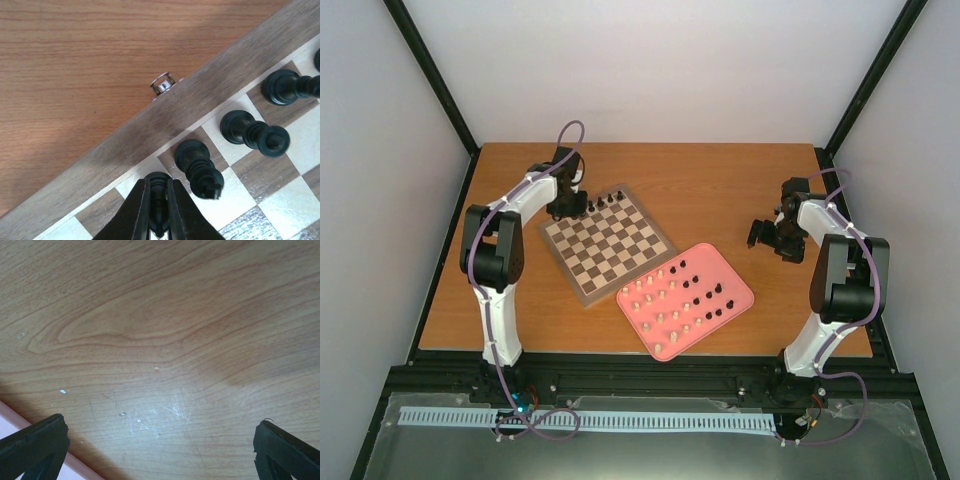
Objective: Set up the chess pieces on the board
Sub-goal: Place the chess piece on the chessboard.
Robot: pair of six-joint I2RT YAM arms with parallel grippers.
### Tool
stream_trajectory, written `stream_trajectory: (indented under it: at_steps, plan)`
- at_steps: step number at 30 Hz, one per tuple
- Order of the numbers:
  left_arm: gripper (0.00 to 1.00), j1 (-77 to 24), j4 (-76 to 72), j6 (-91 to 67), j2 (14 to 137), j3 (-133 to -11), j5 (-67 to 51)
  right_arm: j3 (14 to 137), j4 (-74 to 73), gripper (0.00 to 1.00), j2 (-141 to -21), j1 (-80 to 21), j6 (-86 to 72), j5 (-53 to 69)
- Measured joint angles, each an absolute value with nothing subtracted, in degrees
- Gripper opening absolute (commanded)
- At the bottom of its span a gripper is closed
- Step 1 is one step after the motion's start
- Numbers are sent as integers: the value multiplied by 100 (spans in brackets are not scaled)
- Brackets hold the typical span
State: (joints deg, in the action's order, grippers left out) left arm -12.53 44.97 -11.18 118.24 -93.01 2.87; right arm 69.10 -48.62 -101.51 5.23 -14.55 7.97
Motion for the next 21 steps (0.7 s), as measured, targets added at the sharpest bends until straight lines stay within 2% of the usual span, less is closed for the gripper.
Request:
stream_trajectory:
  at_steps: [21]
  plan:
    - [1,-1247,4495,-1116,11963,-9349,414,6910,-4860,100,-10230,523,-1441,799]
